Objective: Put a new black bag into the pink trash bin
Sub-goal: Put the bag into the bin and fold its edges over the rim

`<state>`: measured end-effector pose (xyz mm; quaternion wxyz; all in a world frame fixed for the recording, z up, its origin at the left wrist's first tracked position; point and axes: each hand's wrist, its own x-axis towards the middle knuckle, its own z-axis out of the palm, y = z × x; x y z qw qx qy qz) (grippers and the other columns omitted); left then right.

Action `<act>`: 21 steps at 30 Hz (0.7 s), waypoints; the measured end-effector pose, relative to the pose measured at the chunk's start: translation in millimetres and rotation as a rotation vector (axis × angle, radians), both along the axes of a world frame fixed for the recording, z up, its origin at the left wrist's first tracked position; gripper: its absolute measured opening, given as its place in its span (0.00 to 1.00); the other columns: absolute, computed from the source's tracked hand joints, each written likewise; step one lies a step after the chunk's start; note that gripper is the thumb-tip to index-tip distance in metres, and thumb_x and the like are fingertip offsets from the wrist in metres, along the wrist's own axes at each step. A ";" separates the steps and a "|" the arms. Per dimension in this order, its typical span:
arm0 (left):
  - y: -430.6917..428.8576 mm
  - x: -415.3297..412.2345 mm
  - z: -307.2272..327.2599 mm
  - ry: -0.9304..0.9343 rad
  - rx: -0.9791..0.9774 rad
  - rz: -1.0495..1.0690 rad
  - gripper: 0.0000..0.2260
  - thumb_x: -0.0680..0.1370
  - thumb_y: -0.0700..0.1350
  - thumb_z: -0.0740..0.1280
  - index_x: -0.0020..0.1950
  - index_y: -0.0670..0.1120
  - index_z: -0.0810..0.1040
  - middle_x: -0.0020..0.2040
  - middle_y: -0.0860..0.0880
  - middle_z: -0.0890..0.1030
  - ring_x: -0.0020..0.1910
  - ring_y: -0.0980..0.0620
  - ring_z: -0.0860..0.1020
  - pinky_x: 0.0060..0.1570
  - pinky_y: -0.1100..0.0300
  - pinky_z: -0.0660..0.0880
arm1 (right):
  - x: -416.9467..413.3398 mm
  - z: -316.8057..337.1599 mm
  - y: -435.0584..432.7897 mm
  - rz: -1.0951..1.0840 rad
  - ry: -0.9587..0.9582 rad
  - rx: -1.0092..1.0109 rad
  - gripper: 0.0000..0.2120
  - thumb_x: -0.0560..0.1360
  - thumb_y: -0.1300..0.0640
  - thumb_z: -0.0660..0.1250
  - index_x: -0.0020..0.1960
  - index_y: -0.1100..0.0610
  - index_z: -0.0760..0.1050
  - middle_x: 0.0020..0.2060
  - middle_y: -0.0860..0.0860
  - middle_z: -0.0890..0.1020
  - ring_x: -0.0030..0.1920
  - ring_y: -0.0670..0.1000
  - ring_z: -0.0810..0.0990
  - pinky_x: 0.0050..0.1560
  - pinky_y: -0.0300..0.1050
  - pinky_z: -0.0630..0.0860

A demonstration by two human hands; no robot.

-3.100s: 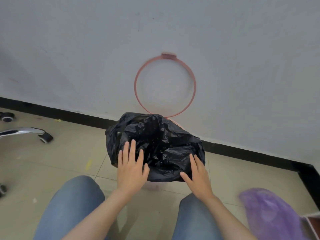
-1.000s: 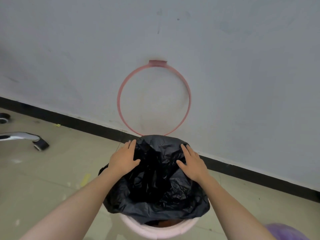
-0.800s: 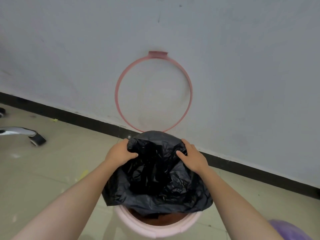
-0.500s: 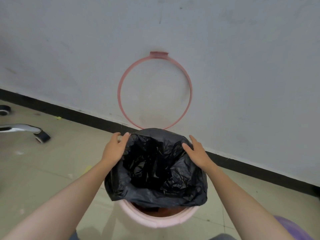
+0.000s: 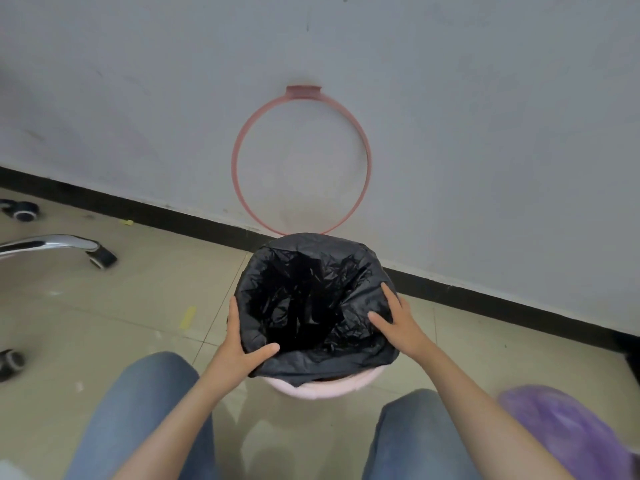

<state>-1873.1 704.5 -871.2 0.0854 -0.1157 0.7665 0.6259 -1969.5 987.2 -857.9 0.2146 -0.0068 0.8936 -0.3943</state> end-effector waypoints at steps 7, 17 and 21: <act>-6.3 39.7 13.9 0.287 -1.059 -0.240 0.40 0.69 0.74 0.41 0.74 0.51 0.53 0.73 0.37 0.59 0.73 0.40 0.54 0.62 0.41 0.66 | 46.9 31.2 0.1 0.407 0.458 0.388 0.30 0.71 0.36 0.58 0.70 0.48 0.63 0.74 0.56 0.57 0.75 0.57 0.52 0.72 0.58 0.55; 11.1 56.7 21.0 0.198 -1.044 -0.359 0.36 0.53 0.29 0.79 0.59 0.45 0.78 0.60 0.26 0.73 0.41 0.34 0.82 0.21 0.66 0.71 | 105.7 7.6 -7.2 0.484 0.916 0.357 0.11 0.57 0.63 0.80 0.33 0.57 0.80 0.35 0.50 0.85 0.37 0.50 0.82 0.34 0.37 0.77; 11.3 65.3 27.2 0.312 -1.204 -0.404 0.36 0.42 0.24 0.75 0.51 0.38 0.82 0.51 0.29 0.80 0.25 0.45 0.77 0.15 0.64 0.61 | 116.9 -1.2 1.3 0.498 1.151 0.450 0.05 0.67 0.67 0.65 0.41 0.59 0.73 0.34 0.53 0.82 0.35 0.52 0.76 0.37 0.39 0.67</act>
